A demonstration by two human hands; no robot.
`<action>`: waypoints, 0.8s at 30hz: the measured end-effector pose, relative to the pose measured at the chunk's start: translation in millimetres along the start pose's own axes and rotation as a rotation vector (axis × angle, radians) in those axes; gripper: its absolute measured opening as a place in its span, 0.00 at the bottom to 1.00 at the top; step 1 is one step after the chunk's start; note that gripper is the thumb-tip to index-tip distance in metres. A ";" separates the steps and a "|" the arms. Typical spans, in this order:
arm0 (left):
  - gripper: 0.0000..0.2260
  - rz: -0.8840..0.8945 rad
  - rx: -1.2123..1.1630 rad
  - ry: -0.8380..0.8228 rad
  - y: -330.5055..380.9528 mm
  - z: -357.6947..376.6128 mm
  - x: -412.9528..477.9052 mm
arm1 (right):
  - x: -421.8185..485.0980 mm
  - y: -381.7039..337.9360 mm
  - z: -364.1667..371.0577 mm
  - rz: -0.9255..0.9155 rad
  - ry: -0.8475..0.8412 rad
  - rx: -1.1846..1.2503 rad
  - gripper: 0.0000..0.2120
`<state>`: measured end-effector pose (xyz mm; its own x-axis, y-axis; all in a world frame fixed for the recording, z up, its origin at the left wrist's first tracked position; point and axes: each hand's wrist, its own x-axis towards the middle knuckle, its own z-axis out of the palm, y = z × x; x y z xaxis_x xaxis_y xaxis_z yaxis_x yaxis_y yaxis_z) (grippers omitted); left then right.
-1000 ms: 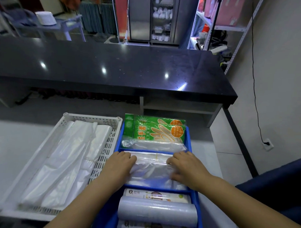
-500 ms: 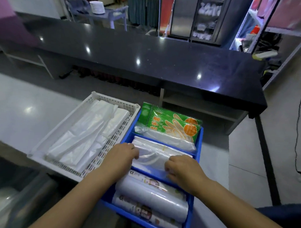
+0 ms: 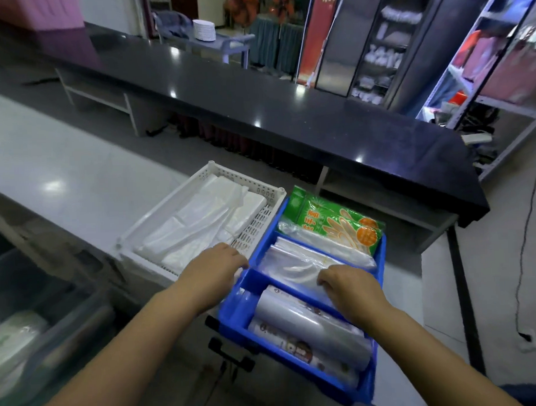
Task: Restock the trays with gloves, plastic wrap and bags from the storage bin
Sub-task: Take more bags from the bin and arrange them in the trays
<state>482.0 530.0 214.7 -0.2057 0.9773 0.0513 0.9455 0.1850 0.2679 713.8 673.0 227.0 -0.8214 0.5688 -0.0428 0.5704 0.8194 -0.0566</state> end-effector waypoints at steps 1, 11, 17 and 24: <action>0.18 0.013 -0.001 0.023 -10.1 -4.0 -12.8 | 0.9 -14.6 -3.6 0.020 0.031 0.002 0.10; 0.12 -0.057 -0.067 0.118 -153.1 -48.5 -193.4 | 17.8 -245.1 -1.7 -0.069 0.150 0.109 0.09; 0.10 -0.278 -0.061 0.144 -245.3 -65.2 -297.7 | 42.0 -365.1 21.7 -0.220 0.118 0.120 0.09; 0.09 -0.541 -0.107 0.149 -328.9 -58.5 -370.0 | 82.7 -457.4 62.1 -0.349 0.023 0.090 0.08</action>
<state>232.4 101.5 163.9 -0.6944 0.7195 0.0129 0.6663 0.6361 0.3892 385.2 340.8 187.4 -0.9660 0.2580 0.0175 0.2525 0.9556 -0.1517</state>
